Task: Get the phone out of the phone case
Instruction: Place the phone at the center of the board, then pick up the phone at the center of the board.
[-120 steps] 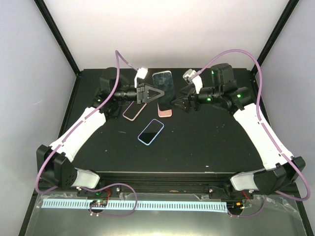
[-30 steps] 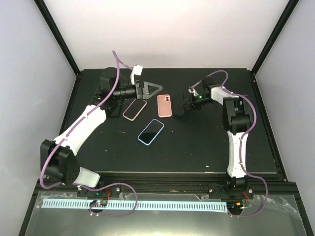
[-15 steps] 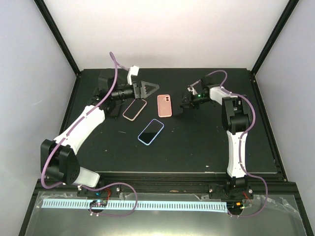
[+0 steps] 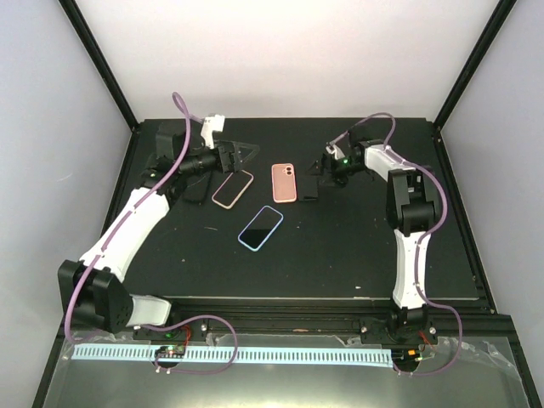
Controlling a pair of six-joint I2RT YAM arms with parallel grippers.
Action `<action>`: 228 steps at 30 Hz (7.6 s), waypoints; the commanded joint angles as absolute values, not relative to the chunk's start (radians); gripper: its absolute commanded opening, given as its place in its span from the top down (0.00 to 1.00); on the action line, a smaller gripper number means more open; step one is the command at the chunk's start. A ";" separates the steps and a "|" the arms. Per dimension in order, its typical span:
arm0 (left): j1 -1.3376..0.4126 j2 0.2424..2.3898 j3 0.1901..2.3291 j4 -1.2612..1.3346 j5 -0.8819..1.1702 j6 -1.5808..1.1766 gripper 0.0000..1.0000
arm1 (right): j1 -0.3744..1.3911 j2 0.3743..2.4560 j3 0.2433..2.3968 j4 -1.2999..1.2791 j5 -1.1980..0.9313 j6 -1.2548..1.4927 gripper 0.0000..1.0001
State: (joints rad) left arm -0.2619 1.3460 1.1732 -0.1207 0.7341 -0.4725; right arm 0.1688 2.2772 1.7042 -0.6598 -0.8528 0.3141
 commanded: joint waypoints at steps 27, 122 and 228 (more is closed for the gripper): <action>-0.238 1.645 1.417 -0.800 0.211 0.134 0.01 | 0.096 1.743 1.750 -0.902 -0.697 -0.043 0.00; -0.385 1.320 1.429 -0.506 0.215 -0.190 0.61 | 0.414 1.512 1.388 -0.051 -0.575 0.762 0.11; -0.402 1.275 1.370 -0.320 1.091 -0.269 0.11 | 0.270 1.211 1.143 0.507 -1.177 0.982 0.99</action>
State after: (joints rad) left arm -0.4000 1.2812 1.3365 -0.3424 1.0378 -0.2852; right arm 0.2737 1.2369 1.1336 0.3729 -1.1851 0.9161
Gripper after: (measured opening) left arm 0.896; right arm 0.123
